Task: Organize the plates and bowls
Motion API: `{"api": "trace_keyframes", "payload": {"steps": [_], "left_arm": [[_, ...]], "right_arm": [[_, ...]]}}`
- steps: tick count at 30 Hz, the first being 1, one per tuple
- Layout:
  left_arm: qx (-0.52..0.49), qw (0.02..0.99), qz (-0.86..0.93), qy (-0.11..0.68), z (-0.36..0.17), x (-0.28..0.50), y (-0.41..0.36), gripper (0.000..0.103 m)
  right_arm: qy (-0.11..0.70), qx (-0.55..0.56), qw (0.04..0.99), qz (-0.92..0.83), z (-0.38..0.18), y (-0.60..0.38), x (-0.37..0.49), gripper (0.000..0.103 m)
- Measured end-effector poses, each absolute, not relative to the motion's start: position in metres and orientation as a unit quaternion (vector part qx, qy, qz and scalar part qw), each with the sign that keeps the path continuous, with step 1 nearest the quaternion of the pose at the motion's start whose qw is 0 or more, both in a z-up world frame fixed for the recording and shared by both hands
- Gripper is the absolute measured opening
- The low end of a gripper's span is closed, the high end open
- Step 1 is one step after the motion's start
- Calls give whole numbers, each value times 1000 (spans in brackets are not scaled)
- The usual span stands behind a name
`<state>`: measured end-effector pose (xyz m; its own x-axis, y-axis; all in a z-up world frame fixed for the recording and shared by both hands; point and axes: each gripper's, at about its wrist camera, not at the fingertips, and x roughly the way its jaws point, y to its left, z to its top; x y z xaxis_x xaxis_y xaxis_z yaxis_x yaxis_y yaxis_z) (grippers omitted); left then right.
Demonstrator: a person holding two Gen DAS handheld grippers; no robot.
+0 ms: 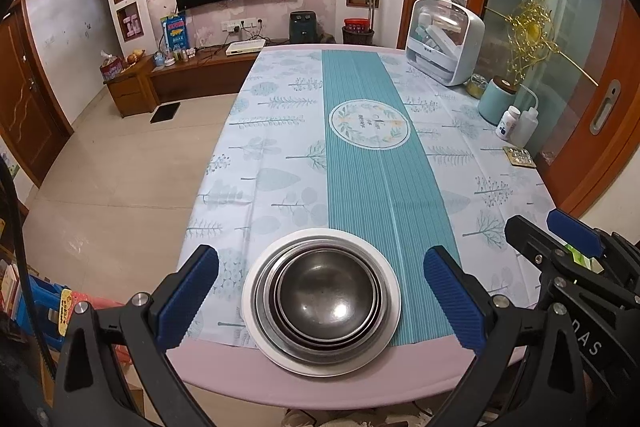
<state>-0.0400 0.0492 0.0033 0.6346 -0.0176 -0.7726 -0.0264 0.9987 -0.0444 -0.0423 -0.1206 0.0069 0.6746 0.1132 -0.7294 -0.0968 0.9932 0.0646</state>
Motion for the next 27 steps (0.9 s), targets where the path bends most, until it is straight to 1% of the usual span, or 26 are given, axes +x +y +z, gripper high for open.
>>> {"api": "trace_keyframes", "payload": {"steps": [27], "left_arm": [[-23, 902, -5, 431, 1, -41, 51, 102]], "right_arm": [[404, 12, 913, 53, 7, -128, -43, 54]]}}
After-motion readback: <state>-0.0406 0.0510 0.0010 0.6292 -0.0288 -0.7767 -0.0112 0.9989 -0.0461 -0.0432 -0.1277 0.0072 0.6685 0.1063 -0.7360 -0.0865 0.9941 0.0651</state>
